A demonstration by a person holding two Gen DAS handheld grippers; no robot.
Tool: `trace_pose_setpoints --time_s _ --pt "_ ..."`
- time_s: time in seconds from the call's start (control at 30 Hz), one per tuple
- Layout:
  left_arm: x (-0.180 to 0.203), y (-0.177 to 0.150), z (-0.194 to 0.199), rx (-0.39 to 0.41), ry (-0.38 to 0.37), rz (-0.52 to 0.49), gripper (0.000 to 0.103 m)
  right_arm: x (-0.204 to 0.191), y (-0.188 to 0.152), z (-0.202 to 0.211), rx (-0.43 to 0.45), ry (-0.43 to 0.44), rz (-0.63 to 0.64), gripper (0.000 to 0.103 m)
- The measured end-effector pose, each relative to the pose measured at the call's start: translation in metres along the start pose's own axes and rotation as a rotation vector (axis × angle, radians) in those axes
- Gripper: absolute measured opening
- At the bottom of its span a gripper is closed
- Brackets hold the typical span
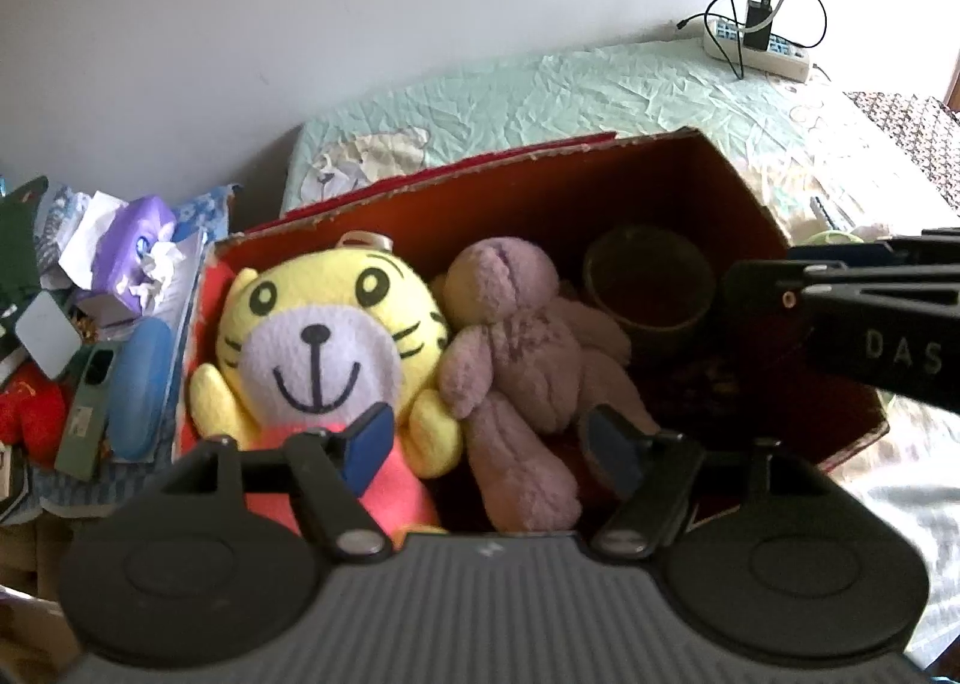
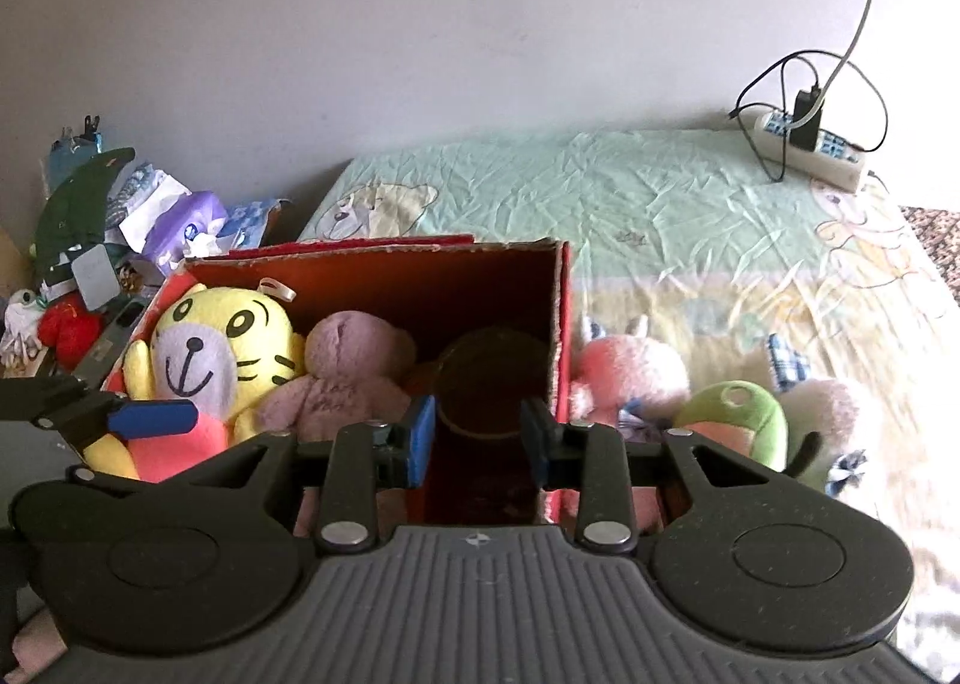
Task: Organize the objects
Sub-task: 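Withdraw the right gripper from the box toward the remaining plush toys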
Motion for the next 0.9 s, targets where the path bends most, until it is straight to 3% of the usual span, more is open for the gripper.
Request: trace_pose_setpoints --time_s 0.33,0.9 --pt "0.027 0.006 0.018 0.032 0.014 0.005 0.075 0.034 -0.001 0.024 0.042 0.001 -0.042 0.034" --pt "0.130 0.042 0.015 0.058 0.006 -0.053 0.075 0.146 -0.012 0.037 0.033 -0.015 -0.163 0.034"
Point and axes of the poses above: each gripper's, at about its wrist camera, not at the fingertips, and z roughly against the way its jaws point, x to its right, y to its top, the point moved 2 cm from there along -z, roughly the way its jaws point, and after that the axes turned 8 degrees about -y, right-handed, at the moved point
